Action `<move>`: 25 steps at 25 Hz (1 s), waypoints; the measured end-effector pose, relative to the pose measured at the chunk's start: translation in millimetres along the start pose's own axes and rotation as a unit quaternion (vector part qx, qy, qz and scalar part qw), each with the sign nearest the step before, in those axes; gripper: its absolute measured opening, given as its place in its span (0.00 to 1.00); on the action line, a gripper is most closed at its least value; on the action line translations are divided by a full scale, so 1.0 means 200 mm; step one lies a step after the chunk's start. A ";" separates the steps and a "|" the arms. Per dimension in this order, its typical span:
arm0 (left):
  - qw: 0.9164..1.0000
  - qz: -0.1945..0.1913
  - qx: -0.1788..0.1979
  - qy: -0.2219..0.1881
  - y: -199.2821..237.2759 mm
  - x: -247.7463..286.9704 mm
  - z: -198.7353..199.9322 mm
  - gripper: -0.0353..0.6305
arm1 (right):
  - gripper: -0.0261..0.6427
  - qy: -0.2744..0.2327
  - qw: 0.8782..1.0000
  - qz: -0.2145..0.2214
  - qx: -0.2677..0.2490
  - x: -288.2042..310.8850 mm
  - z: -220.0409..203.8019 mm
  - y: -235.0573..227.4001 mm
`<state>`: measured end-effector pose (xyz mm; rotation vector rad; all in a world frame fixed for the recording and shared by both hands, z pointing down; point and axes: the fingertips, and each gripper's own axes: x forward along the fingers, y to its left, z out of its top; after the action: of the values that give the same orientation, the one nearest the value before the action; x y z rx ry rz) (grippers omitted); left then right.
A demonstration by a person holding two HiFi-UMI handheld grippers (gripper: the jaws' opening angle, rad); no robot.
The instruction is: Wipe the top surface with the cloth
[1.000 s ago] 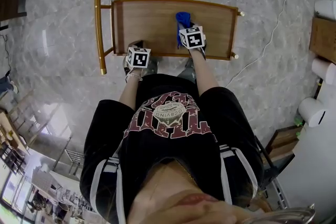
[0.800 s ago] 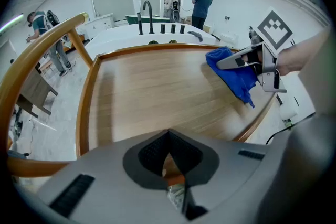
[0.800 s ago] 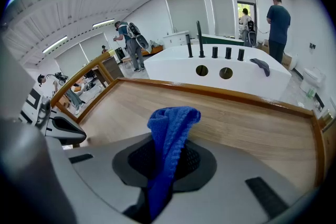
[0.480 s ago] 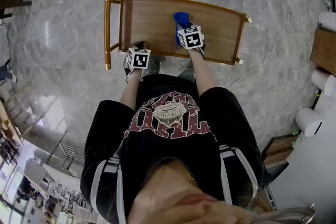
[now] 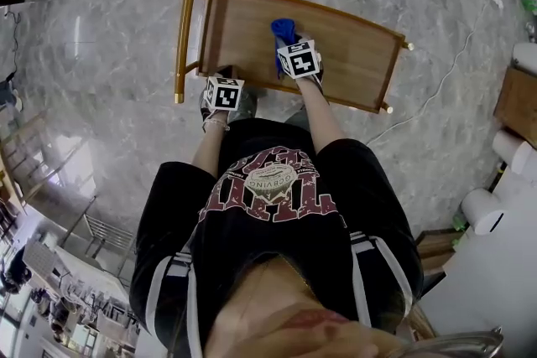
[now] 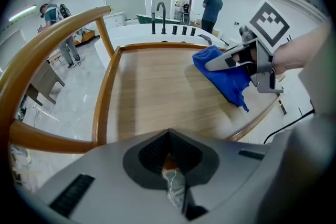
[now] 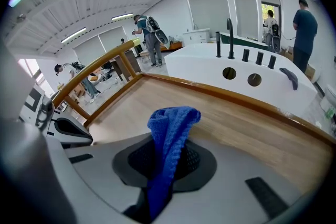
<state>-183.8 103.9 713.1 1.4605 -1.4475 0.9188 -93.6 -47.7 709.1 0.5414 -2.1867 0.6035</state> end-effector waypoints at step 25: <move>0.995 0.037 -0.088 -0.031 0.22 -0.12 -0.10 0.13 | 0.12 0.019 0.993 0.084 -0.083 0.29 0.18 0.46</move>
<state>-227.8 133.6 700.8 1.3229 -1.5963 0.7737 -200.7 -6.4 710.6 0.2574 -2.2369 0.5096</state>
